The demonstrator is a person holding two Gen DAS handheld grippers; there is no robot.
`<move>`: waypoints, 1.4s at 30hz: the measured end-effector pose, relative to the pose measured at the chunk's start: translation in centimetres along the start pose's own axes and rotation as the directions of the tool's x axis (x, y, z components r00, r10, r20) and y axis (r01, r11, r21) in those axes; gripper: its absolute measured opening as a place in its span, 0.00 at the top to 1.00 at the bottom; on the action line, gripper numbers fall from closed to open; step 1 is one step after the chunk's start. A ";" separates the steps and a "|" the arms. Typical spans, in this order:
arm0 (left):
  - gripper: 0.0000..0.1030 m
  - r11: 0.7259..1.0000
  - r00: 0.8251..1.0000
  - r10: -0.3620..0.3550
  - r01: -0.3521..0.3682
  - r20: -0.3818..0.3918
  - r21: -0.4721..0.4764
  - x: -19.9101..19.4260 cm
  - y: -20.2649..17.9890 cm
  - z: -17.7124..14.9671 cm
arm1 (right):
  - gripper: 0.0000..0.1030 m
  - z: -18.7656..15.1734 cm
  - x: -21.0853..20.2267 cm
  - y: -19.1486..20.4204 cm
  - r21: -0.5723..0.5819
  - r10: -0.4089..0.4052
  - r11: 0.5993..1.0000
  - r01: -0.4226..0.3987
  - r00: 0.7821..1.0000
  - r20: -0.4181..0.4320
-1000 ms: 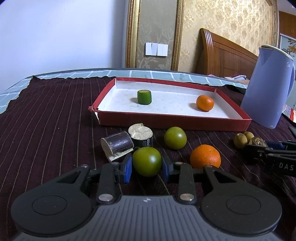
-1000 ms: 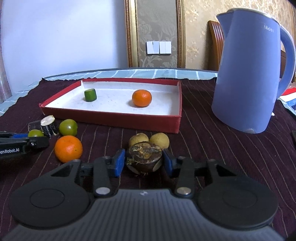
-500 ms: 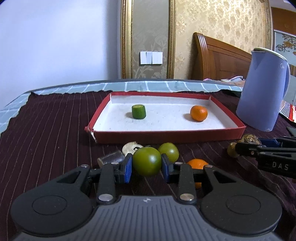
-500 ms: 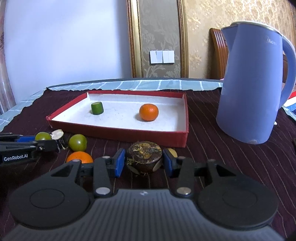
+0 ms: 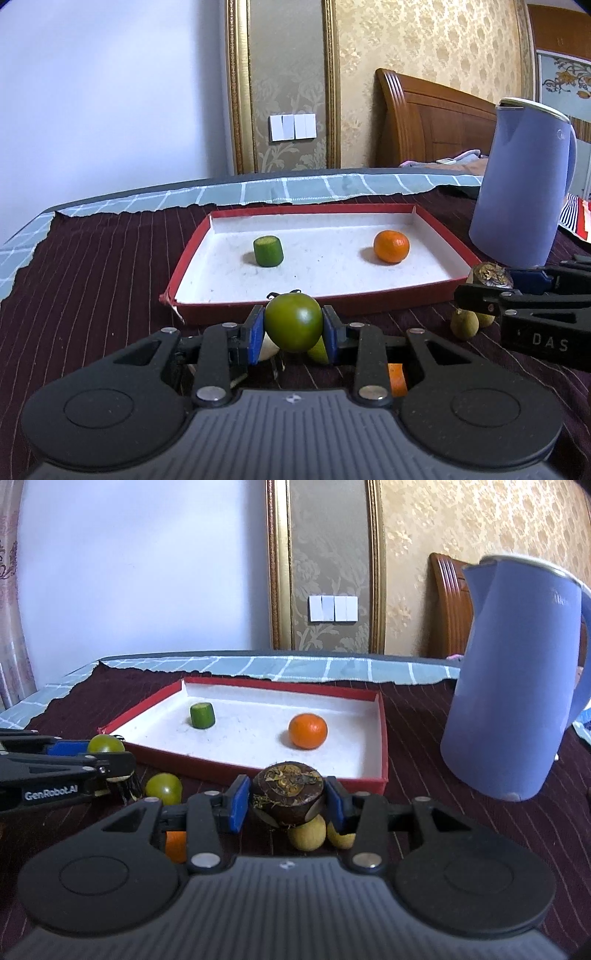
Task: Organize fruits
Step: 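Carry the lime in the left tool while the right tool carries the brown fruit into the tray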
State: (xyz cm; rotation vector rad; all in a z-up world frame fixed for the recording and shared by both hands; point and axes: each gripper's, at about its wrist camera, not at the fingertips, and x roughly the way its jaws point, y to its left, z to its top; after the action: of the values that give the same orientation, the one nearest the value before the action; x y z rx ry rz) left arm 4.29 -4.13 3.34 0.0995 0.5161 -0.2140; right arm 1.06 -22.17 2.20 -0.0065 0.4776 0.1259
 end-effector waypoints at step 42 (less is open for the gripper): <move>0.69 0.995 0.996 0.067 -0.063 -0.056 0.075 10.1 -0.8 6.6 | 0.60 6.5 7.5 -2.3 0.010 -0.004 1.000 0.004 0.999 -0.037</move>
State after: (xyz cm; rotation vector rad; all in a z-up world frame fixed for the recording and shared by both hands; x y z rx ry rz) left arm 15.79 -7.70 3.94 0.1943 0.5623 -0.1670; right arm 10.91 -23.34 4.54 0.0004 0.5152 0.1197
